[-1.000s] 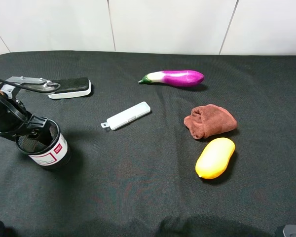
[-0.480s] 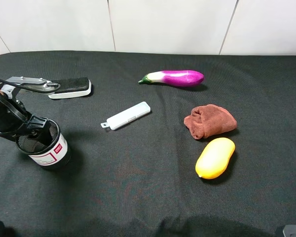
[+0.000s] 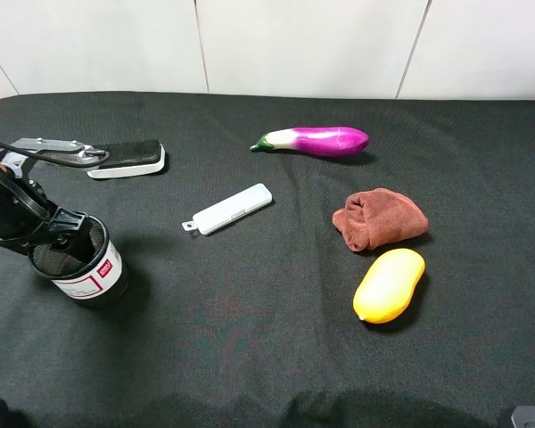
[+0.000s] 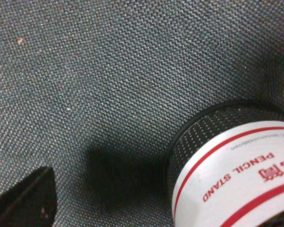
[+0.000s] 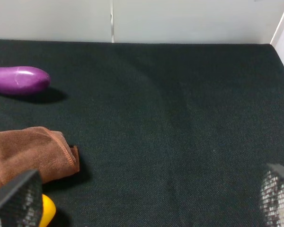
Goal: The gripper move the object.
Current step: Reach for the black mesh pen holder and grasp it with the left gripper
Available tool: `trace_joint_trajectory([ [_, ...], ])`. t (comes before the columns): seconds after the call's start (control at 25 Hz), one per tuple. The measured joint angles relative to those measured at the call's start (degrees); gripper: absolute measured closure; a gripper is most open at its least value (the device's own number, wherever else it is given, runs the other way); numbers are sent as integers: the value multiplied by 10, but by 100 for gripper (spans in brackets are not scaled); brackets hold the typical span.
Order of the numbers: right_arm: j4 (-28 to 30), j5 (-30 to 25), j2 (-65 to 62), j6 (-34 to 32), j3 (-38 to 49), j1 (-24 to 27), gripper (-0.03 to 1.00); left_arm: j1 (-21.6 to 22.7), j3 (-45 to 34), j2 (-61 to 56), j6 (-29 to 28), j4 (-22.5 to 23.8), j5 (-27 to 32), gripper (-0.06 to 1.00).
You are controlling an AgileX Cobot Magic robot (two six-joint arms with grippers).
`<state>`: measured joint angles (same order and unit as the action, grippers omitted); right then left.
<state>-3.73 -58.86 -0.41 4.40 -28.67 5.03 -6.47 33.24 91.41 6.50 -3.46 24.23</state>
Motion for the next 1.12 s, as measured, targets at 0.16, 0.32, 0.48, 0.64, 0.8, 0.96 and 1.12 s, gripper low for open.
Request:
trace_joint_trajectory([
  [0.16, 0, 0, 0, 0, 0, 0, 27, 0, 0, 0, 0, 0, -1, 10],
  [0.32, 0, 0, 0, 0, 0, 0, 27, 0, 0, 0, 0, 0, -1, 10],
  [0.48, 0, 0, 0, 0, 0, 0, 27, 0, 0, 0, 0, 0, -1, 10],
  [0.64, 0, 0, 0, 0, 0, 0, 27, 0, 0, 0, 0, 0, -2, 10],
  [0.8, 0, 0, 0, 0, 0, 0, 27, 0, 0, 0, 0, 0, -3, 10],
  [0.96, 0, 0, 0, 0, 0, 0, 27, 0, 1, 12, 0, 0, -3, 10],
  [1.12, 0, 0, 0, 0, 0, 0, 27, 0, 4, 35, 2, -8, -3, 10],
])
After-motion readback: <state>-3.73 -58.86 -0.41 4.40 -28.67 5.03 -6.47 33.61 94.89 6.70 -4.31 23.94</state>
